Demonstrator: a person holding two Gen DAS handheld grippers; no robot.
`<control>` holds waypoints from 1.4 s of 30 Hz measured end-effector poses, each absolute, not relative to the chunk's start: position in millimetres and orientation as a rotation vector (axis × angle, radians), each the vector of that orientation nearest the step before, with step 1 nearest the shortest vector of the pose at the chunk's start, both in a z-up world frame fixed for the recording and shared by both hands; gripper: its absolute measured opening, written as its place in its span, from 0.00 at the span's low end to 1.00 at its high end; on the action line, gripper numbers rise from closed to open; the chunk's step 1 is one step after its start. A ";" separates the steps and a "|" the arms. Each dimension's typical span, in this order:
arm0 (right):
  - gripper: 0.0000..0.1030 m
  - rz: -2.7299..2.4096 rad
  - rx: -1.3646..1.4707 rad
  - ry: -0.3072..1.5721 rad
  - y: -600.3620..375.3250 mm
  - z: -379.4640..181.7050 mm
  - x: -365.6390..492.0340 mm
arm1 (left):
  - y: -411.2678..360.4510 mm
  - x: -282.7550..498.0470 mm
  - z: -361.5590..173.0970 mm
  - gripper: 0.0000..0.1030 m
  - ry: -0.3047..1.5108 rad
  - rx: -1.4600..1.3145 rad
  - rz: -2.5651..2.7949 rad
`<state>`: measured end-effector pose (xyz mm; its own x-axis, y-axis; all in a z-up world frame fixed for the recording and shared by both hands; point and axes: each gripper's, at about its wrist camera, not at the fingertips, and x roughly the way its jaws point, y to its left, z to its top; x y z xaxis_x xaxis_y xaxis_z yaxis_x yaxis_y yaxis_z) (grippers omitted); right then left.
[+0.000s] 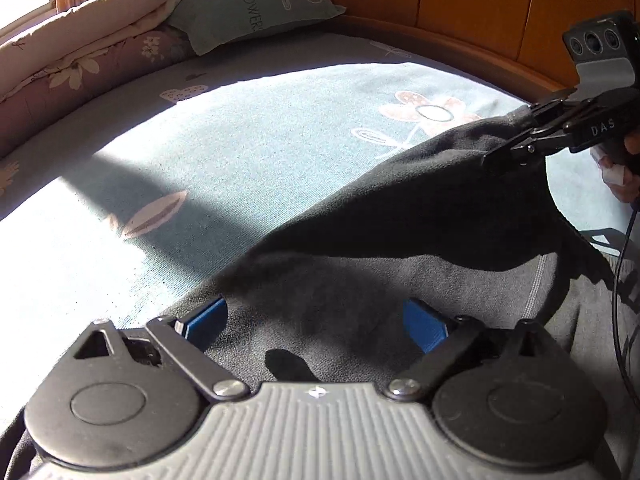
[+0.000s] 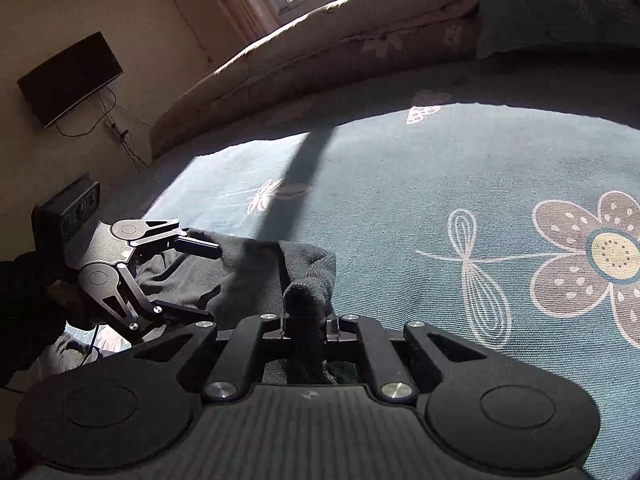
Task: Fold clothes
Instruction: 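Lift the waistband with the right gripper while the left gripper grasps the pants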
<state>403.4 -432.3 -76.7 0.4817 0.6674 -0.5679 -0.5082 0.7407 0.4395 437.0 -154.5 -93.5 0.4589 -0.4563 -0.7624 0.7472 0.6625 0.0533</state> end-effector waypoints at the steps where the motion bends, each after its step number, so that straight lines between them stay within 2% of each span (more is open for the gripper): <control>1: 0.10 0.746 0.208 0.781 -429.0 -72.0 397.4 | -158.1 438.2 -95.6 0.90 0.784 0.450 -0.761; 9: 0.10 0.909 0.006 0.788 -395.5 -54.1 343.8 | -174.2 433.6 -101.2 0.90 0.706 0.673 -0.790; 18: 0.11 0.929 -0.128 0.905 -375.9 -86.5 317.7 | -190.8 402.8 -108.3 0.88 0.520 1.019 -0.837; 21: 0.12 0.923 -0.117 0.915 -376.8 -92.7 318.2 | -198.0 388.9 -114.3 0.78 0.449 1.115 -0.838; 24: 0.13 0.922 -0.109 0.919 -377.0 -93.9 317.1 | -201.8 367.6 -127.1 0.57 0.356 1.216 -0.817; 25: 0.13 0.921 -0.105 0.920 -377.4 -94.0 316.6 | -203.2 357.1 -133.7 0.42 0.317 1.262 -0.808; 26: 0.13 0.919 -0.102 0.922 -377.4 -94.5 316.3 | -204.5 347.4 -141.9 0.21 0.289 1.305 -0.801; 28: 0.14 0.916 -0.098 0.926 -377.3 -95.3 315.7 | -207.2 330.2 -160.1 0.00 0.228 1.391 -0.773; 36: 0.13 0.869 -0.141 0.894 -374.3 -81.2 306.6 | -216.5 332.6 -136.6 0.03 0.250 1.400 -0.735; 42: 0.13 0.800 -0.238 0.810 -373.0 -53.2 294.4 | -213.9 323.8 -90.8 0.03 0.326 1.303 -0.715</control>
<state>294.4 -373.0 -53.2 0.4218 0.5450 -0.7246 -0.7172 0.6895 0.1011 323.8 -213.9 -90.8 0.7464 -0.2949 -0.5966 0.6439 0.0932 0.7594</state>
